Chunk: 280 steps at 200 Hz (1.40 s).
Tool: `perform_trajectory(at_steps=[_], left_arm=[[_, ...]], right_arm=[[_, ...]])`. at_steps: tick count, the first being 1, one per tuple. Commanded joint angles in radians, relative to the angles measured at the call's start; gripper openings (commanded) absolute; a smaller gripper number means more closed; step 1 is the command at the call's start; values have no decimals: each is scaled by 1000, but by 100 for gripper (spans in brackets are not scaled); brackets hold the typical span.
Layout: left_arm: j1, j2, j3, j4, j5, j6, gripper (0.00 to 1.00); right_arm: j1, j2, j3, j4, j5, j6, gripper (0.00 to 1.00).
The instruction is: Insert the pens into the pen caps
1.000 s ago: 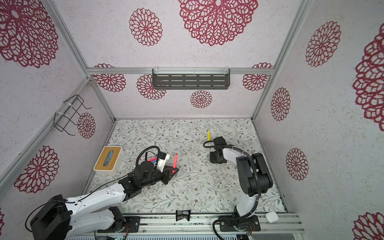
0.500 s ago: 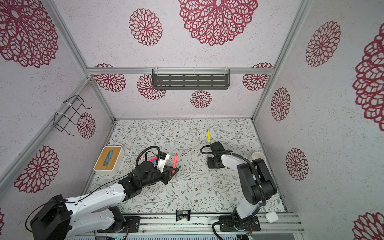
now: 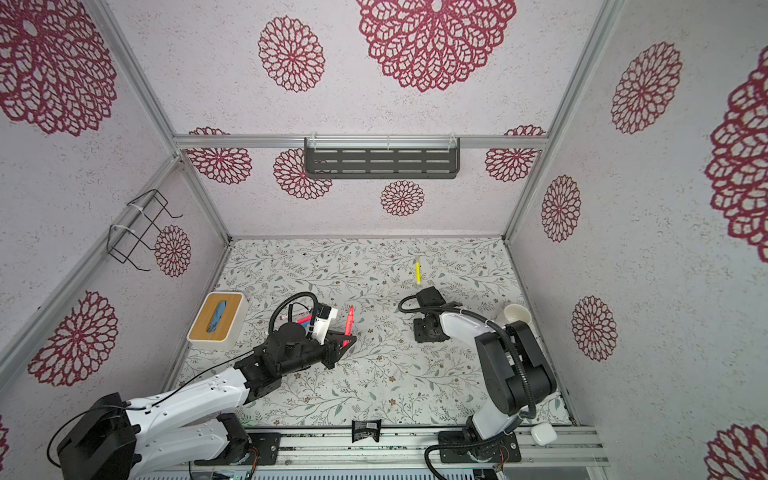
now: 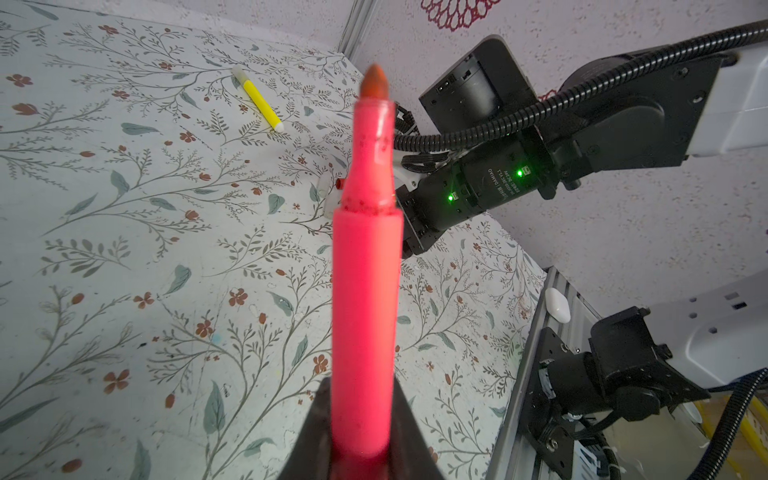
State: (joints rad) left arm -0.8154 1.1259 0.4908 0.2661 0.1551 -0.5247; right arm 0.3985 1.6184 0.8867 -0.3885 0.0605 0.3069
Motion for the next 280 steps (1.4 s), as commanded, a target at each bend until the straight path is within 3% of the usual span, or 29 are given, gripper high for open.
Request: perform_trajectory(at_steps=[1, 144, 280], left_arm=[[5, -20, -14, 4, -18, 7, 0], [10, -56, -35, -11, -49, 17, 0], [12, -92, -56, -23, -63, 15, 0]], right_arm=[[0, 21, 55, -27, 24, -9, 42], [33, 105, 89, 63, -138, -20, 43], [117, -53, -51, 29, -32, 75, 38]])
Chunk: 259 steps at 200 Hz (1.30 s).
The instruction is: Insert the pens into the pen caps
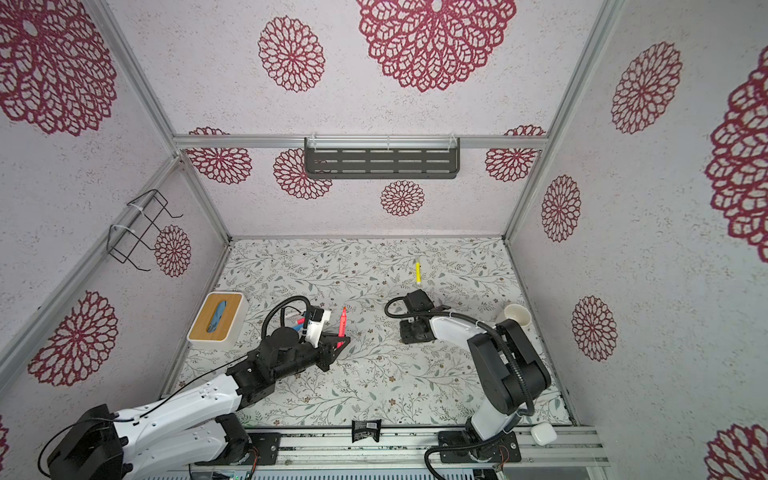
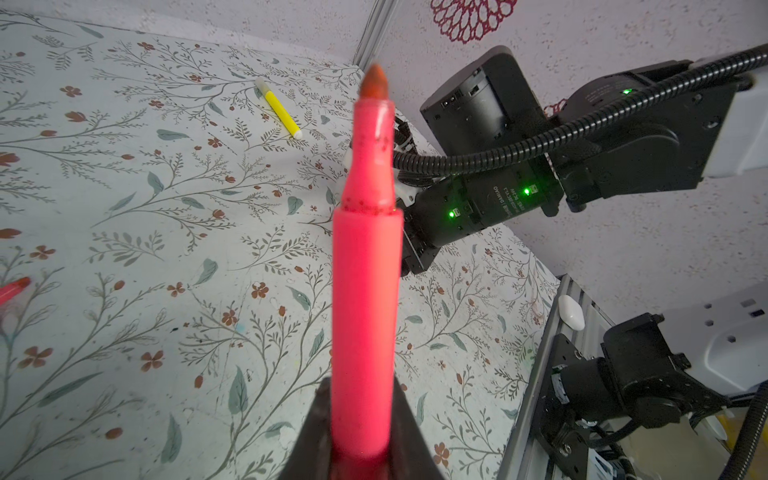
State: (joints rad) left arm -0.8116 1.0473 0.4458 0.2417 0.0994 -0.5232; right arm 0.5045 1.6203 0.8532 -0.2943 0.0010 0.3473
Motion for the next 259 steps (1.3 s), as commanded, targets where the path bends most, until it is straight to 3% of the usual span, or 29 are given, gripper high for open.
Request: perform_trajectory(at_steps=[1, 48, 105, 155, 218, 259], left_arm=[[8, -14, -12, 1, -7, 14, 0], [10, -20, -2, -4, -9, 17, 0], [12, -41, -5, -12, -12, 22, 0], [12, -50, -3, -24, -15, 27, 0], [26, -29, -3, -17, -9, 30, 0], [39, -11, -2, -10, -1, 28, 0]], right_arm=[[11, -56, -18, -66, 27, 34, 38], [32, -169, 36, -108, 17, 37, 39], [-16, -249, 76, -178, 111, 52, 46], [-101, -236, 65, -204, 96, 59, 46], [-113, -135, 92, -214, 107, 57, 42], [-111, -72, 102, -167, 11, 39, 42]])
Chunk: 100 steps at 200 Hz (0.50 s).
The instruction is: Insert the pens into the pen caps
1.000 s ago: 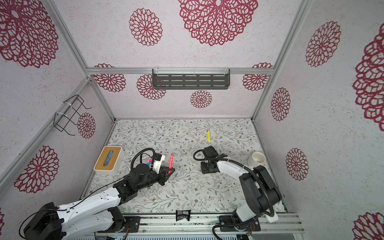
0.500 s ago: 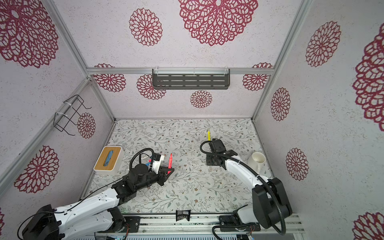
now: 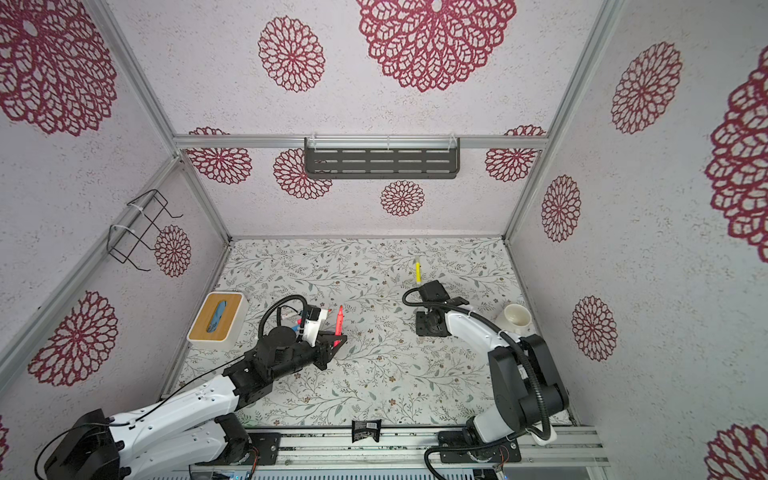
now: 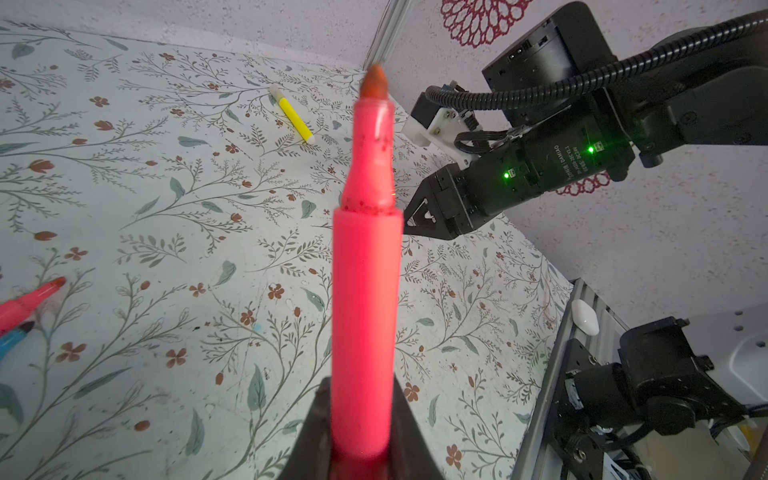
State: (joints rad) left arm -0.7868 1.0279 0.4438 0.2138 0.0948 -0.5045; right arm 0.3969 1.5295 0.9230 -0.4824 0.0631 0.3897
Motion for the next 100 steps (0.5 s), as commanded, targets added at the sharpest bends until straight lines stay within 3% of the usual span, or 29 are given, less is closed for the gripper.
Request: perform_trajectory(at_steps=[1, 100], left_arm=[[15, 9, 0, 18, 4, 10, 0], [27, 7, -7, 21, 11, 6, 0]], right_arm=[[-3, 19, 32, 23, -53, -6, 42], [29, 150, 87, 12, -35, -63, 36]])
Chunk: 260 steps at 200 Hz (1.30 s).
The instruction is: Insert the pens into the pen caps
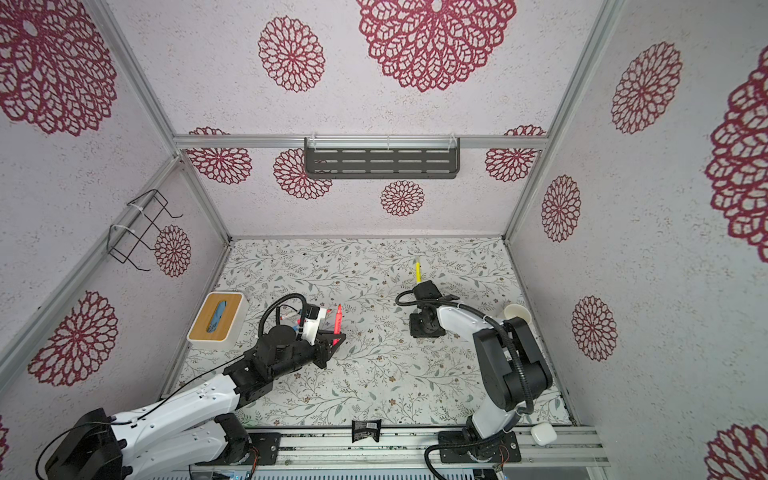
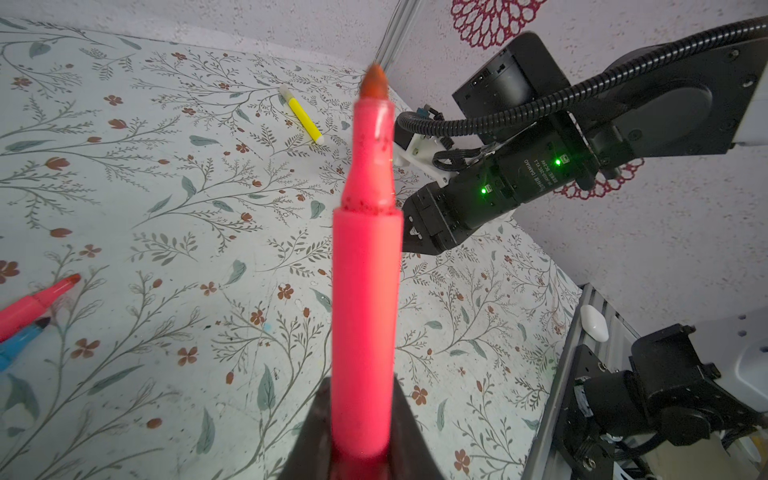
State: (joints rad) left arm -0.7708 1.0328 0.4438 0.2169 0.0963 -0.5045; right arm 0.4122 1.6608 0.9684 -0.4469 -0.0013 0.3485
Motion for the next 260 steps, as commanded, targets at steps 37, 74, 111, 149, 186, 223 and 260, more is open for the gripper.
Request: perform_trajectory(at_steps=[37, 74, 111, 149, 186, 223, 260], left_arm=[[13, -9, -15, 12, 9, 4, 0], [15, -13, -19, 13, 7, 5, 0], [16, -15, -20, 13, 8, 3, 0], [16, -23, -20, 12, 4, 0, 0], [16, -22, -10, 9, 11, 4, 0], [16, -43, -14, 1, 10, 1, 0], [16, -64, -16, -14, 21, -12, 0]], right_arm=[[36, 49, 56, -54, 90, -24, 32], [48, 53, 48, -64, 117, -20, 28], [50, 67, 38, -56, 122, -28, 25], [60, 82, 32, -57, 128, -40, 20], [67, 86, 28, -65, 140, -44, 17], [75, 68, 30, -71, 140, -44, 7], [106, -85, -10, 21, 99, -40, 4]])
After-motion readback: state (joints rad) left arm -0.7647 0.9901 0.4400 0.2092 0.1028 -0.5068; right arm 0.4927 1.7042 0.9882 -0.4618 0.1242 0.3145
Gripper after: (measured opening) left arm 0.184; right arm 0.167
